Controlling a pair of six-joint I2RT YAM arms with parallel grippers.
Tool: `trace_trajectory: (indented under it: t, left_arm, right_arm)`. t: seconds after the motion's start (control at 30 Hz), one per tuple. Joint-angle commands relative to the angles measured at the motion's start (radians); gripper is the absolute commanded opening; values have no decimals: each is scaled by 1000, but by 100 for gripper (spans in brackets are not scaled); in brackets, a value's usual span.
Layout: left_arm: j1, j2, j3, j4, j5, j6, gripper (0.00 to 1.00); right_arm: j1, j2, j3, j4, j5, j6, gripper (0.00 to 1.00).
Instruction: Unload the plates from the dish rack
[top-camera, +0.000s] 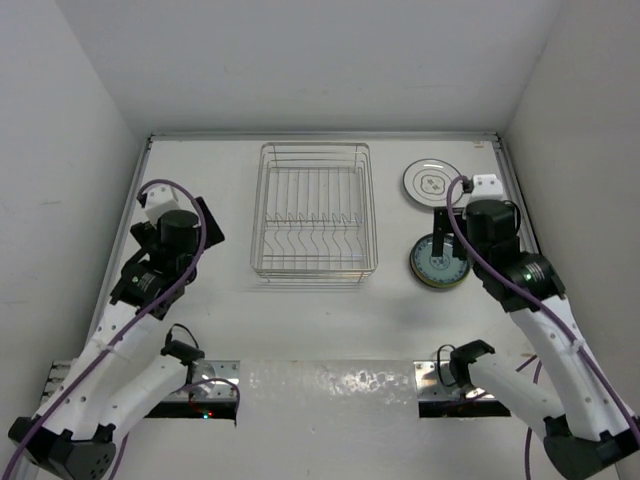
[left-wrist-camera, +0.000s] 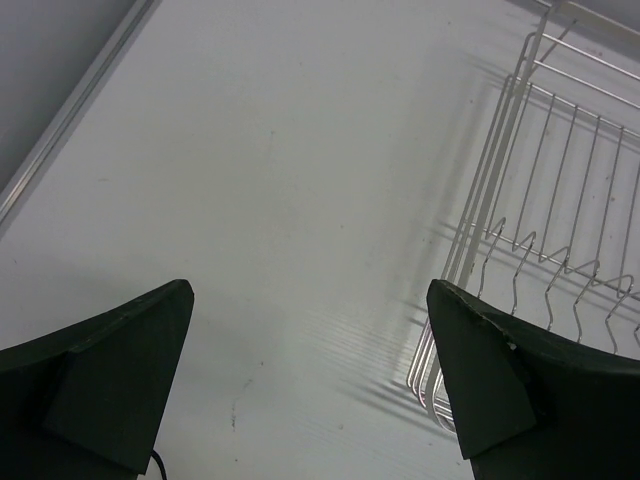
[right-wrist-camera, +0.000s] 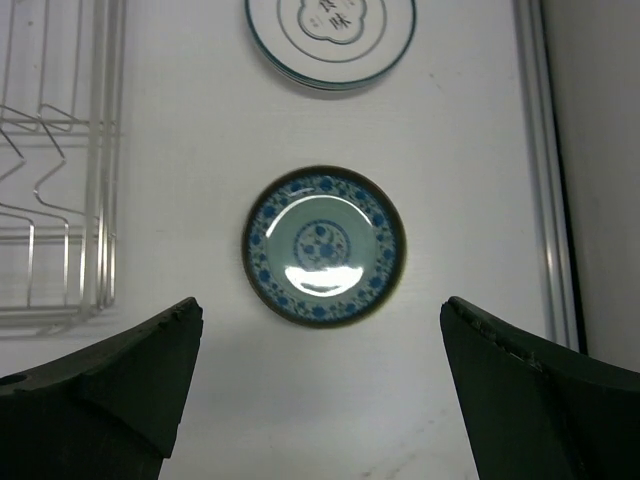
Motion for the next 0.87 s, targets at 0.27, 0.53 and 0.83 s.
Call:
trace_trajectory:
  t: [0.27, 0.53, 0.83]
  left_arm:
    - [7, -161, -12, -29, -38, -15, 100]
    - [5, -232, -51, 1, -18, -15, 100]
    - [5, -200, -55, 21, 27, 8, 100]
  right_arm:
    - [-1, -255, 13, -222, 121, -43, 99]
    - [-1, -310, -28, -233, 123, -60, 99]
    - [-3, -293, -41, -219, 133, -57, 99]
